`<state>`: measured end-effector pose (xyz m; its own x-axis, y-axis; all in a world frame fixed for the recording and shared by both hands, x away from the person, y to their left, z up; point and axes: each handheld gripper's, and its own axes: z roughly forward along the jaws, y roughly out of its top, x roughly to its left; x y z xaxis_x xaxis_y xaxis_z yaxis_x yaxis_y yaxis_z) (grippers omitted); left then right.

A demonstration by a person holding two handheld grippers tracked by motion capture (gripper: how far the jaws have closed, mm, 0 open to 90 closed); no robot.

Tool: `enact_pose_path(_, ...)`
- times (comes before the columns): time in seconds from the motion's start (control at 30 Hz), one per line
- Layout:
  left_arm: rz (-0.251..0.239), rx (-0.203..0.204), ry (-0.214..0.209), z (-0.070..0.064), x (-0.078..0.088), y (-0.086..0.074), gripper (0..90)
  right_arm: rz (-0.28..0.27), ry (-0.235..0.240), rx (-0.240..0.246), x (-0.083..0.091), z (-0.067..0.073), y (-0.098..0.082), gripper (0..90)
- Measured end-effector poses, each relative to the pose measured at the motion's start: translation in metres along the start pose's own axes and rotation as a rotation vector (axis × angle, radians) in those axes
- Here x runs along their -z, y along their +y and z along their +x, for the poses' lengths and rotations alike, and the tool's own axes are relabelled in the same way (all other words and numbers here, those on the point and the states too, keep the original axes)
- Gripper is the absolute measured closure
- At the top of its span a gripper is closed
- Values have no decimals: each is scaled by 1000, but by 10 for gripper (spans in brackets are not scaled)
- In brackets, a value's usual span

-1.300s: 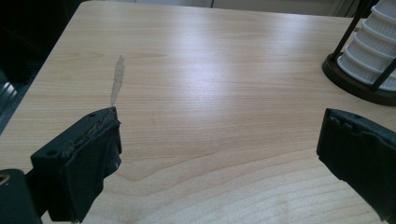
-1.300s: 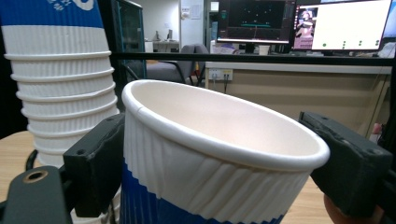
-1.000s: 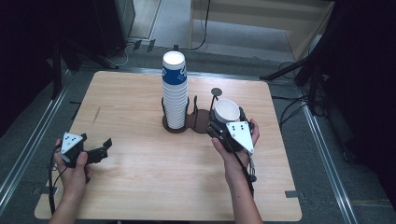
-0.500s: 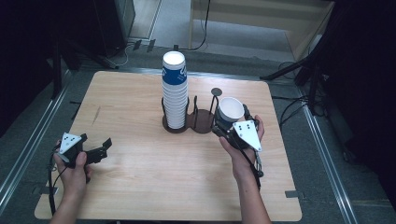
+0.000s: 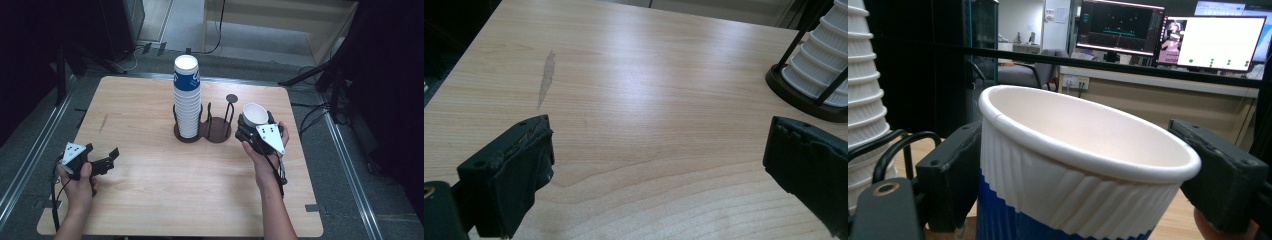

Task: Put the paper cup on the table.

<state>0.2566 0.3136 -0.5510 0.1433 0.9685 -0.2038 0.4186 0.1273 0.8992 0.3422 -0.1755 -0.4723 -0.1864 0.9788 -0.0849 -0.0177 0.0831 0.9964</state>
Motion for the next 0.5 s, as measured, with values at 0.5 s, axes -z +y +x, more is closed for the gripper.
enact_pose_path(0.5, 1, 0, 2, 0, -1, 0, 8, 43, -77, -32, -24, -16, -15, 126)
